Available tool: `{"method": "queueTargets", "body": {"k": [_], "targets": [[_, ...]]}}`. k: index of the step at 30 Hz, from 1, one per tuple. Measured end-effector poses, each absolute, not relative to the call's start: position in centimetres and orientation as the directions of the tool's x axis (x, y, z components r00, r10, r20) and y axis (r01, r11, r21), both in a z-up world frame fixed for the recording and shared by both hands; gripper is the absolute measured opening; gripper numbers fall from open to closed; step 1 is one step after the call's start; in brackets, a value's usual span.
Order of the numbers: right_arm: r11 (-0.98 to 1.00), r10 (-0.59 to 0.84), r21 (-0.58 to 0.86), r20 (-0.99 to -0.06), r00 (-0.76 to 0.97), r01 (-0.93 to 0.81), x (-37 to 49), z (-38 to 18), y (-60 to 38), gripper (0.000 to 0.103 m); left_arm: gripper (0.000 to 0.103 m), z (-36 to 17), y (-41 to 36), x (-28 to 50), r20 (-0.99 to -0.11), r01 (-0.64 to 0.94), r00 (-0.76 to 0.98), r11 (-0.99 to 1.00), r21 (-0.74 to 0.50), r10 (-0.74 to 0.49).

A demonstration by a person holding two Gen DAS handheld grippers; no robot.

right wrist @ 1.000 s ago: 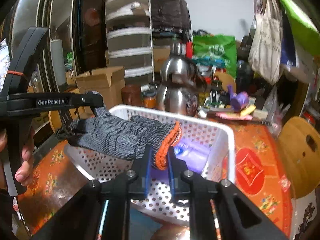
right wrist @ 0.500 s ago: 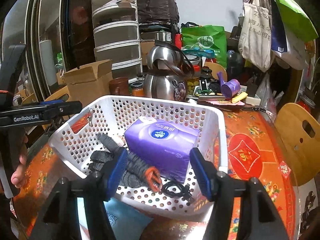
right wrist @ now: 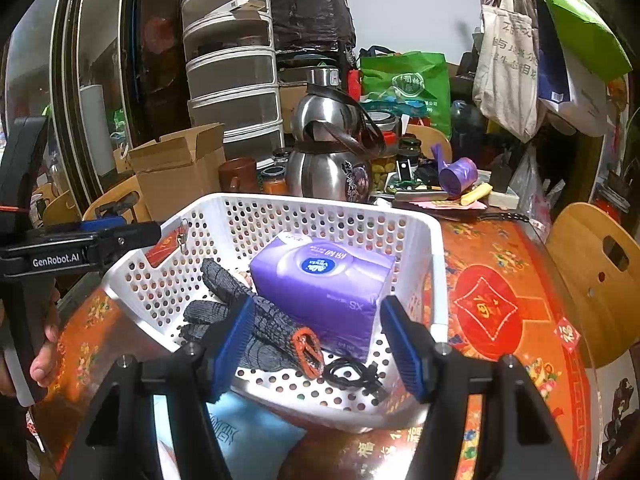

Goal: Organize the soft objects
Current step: 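Lower the grey glove into the basket and open the left gripper, then move both grippers back over the white cotton gloves on the table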

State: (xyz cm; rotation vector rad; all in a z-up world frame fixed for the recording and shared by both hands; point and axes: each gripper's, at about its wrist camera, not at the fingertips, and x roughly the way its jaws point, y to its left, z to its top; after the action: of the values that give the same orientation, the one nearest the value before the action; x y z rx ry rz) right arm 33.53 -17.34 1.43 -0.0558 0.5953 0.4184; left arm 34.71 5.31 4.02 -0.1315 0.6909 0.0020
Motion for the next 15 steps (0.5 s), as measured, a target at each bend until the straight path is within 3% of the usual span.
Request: {"method": "queueTargets", "body": {"k": [4, 15], "targets": [[0.91, 0.374, 0.068, -0.558, 0.741, -0.408, 32.9, 1.4, -17.5, 0.068, 0.089, 3.7, 5.4, 33.9, -0.636, -0.06, 0.771, 0.991, -0.12, -0.03], [0.907, 0.367, 0.034, -0.555, 0.746, -0.421, 30.5, 1.7, -17.8, 0.077, 0.093, 3.7, 5.1, 31.5, -0.622, -0.094, 0.782, 0.992, -0.08, 0.024]]}}
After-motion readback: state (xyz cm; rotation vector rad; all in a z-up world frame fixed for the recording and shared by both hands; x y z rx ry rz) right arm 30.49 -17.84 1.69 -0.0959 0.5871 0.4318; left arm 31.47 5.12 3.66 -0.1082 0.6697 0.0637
